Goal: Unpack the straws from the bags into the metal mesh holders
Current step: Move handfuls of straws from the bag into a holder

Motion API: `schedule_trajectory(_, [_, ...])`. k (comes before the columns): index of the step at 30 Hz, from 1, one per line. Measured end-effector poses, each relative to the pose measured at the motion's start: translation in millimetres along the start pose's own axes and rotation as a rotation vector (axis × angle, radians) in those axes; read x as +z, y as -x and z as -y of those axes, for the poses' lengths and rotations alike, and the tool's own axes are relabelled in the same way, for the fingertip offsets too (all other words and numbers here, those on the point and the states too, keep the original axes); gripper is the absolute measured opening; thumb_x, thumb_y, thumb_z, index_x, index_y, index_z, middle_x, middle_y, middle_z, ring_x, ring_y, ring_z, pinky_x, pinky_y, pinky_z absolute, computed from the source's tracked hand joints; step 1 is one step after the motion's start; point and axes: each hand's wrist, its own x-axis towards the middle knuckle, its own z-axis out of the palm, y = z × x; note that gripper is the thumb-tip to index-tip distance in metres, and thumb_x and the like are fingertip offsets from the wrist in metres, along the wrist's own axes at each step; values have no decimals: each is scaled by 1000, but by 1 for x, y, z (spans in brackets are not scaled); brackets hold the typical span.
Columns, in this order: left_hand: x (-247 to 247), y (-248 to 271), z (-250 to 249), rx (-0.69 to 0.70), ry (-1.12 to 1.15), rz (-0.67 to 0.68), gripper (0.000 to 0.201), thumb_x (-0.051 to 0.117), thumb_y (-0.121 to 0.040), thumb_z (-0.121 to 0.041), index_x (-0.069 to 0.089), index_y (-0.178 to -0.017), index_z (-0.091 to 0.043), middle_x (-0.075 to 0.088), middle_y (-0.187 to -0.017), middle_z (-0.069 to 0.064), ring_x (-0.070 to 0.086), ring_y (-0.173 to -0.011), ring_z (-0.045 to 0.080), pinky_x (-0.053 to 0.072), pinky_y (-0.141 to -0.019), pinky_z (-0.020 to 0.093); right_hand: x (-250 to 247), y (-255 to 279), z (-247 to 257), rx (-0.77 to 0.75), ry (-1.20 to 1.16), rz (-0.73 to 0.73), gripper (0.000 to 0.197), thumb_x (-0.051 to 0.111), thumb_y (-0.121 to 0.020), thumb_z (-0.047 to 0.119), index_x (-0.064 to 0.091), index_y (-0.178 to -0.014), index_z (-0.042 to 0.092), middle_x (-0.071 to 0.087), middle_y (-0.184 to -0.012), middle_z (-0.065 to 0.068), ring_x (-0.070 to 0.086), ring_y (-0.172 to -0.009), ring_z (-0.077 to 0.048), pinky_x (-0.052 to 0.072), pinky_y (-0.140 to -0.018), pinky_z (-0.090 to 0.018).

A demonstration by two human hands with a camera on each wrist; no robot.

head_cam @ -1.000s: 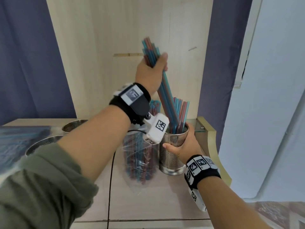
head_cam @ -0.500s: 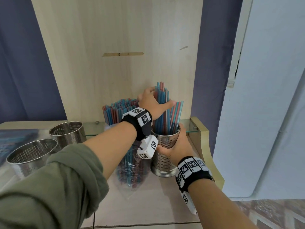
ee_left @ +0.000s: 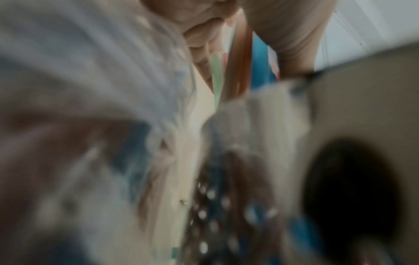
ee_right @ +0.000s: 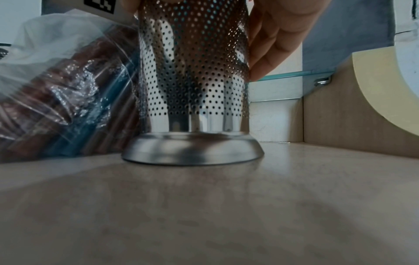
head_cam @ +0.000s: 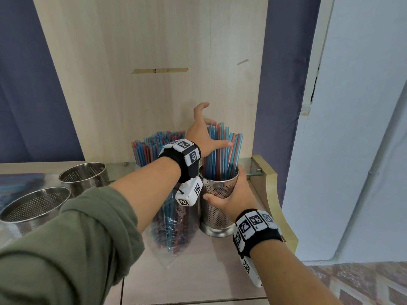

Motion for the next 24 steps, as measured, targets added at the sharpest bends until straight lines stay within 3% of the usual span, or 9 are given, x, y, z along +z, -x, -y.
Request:
schedule_trajectory(2, [-3,-1,1,-3,-49,43,96,87,-65,-40,30,-141,-28,57,-121,-2,51,-107,12,42,-95,32,0,0,0,-2,2,5,116,92,-54,45,23,-145,30,52,-139,6,51,-127,-15,43,-110,-38])
schedule_trajectory(4, [-6,1,1,29,-180,54,77,80,-71,-51,45,-135,-26,55,-130,-2,50,-115,15,43,-103,41,0,0,0,-9,2,-2,115,92,-54,45,24,-145,28,53,-137,6,52,-126,-15,44,-109,-38])
schedule_trajectory(6, [-14,3,-2,73,-274,-7,75,73,-74,-60,48,-135,-25,49,-139,-1,43,-128,20,35,-110,47,0,1,0,-15,2,-13,115,92,-53,46,25,-144,28,54,-135,7,53,-125,-14,44,-109,-37])
schedule_trajectory(8, [-29,10,-9,73,-323,-133,75,66,-76,-66,46,-137,-28,44,-144,-1,35,-135,23,27,-113,46,-1,1,0,-18,1,-19,112,91,-52,47,27,-142,30,55,-133,8,54,-123,-13,44,-108,-36])
schedule_trajectory(11, [-57,29,-10,-95,-315,-380,70,61,-77,-68,44,-135,-32,37,-146,0,28,-137,26,24,-111,50,-2,2,1,-25,3,-24,109,93,-56,42,29,-142,28,56,-130,9,55,-119,-11,44,-105,-31])
schedule_trajectory(14, [-73,55,13,-282,-228,-553,90,66,-74,-68,32,-144,-21,27,-150,7,24,-138,29,24,-112,47,-5,3,4,-24,7,-24,110,93,-59,37,27,-146,24,53,-128,11,52,-116,-8,41,-101,-25])
schedule_trajectory(18, [-78,82,49,-558,-158,-362,132,69,-62,-76,4,-153,-4,12,-159,16,13,-146,33,18,-118,49,-4,3,5,-31,4,-15,108,94,-60,35,28,-145,22,53,-129,9,52,-116,-8,41,-101,-25])
schedule_trajectory(21, [-81,92,64,-660,-71,-153,151,70,-47,-79,-7,-152,-2,16,-159,18,25,-144,36,29,-115,48,-4,4,6,-26,3,-19,109,93,-61,34,27,-147,20,54,-131,7,52,-118,-9,40,-101,-23])
schedule_trajectory(24, [-82,95,75,-652,-50,-77,151,75,-40,-82,11,-151,-2,36,-152,17,44,-133,34,41,-107,45,-4,5,8,-27,2,-24,109,93,-62,31,27,-147,18,53,-131,7,51,-118,-9,39,-101,-23])
